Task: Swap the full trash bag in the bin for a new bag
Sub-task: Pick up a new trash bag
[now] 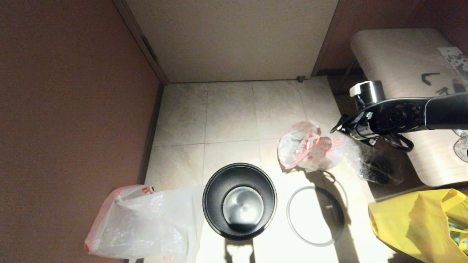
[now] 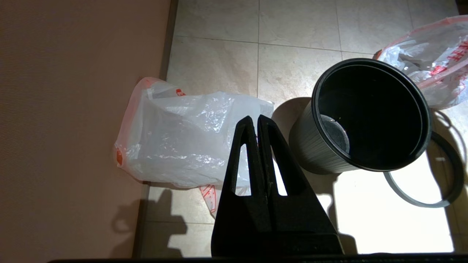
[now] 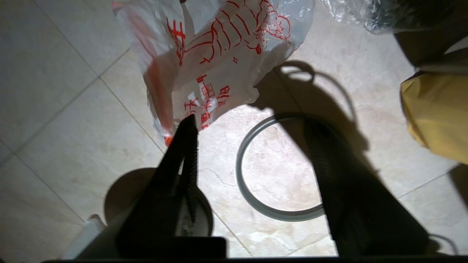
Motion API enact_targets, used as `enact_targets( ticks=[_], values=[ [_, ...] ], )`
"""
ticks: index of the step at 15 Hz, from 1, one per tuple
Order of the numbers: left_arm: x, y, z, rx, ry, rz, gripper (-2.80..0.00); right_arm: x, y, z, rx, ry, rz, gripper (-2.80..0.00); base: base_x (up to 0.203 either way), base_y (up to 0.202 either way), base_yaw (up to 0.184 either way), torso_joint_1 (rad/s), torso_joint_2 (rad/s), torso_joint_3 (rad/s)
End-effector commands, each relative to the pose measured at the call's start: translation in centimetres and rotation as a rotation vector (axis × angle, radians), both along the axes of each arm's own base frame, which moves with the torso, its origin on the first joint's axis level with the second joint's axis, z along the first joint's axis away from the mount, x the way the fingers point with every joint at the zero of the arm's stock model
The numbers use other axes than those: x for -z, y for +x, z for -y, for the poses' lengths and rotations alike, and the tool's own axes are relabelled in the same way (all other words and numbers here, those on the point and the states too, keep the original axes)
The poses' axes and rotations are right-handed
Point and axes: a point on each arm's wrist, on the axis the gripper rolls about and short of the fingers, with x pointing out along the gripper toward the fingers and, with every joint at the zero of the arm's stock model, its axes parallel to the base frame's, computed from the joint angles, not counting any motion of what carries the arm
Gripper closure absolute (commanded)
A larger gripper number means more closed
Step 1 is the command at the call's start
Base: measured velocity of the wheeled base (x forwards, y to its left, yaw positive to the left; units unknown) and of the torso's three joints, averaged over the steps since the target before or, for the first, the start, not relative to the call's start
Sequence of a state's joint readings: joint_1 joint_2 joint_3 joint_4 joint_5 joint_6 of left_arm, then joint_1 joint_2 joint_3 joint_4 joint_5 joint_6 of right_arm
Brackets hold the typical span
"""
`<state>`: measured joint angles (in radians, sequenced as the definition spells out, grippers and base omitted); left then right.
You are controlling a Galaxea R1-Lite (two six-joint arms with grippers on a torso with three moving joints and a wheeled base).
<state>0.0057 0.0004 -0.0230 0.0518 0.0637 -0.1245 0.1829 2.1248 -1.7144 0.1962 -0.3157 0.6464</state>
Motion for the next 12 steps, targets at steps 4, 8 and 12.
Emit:
enact_targets(
  ticks=[4, 8, 12],
  values=[
    [0.0, 0.0, 0.0, -0.001, -0.001, -0.001, 0.00, -4.3, -2.1, 0.7, -0.140, -0.247, 0.059, 0.00, 0.000, 0.000, 0.000, 0.000, 0.00, 0.000],
    [0.0, 0.0, 0.0, -0.001, -0.001, 0.000, 0.00, -9.5, -3.6, 0.8, -0.386, -0.498, 0.206, 0.00, 0.000, 0.000, 0.000, 0.000, 0.00, 0.000],
    [0.0, 0.0, 0.0, -0.001, -0.001, -0.001, 0.00, -12.6, -6.4, 0.8, -0.515, -0.499, 0.292, 0.00, 0.000, 0.000, 0.000, 0.000, 0.00, 0.000]
  ],
)
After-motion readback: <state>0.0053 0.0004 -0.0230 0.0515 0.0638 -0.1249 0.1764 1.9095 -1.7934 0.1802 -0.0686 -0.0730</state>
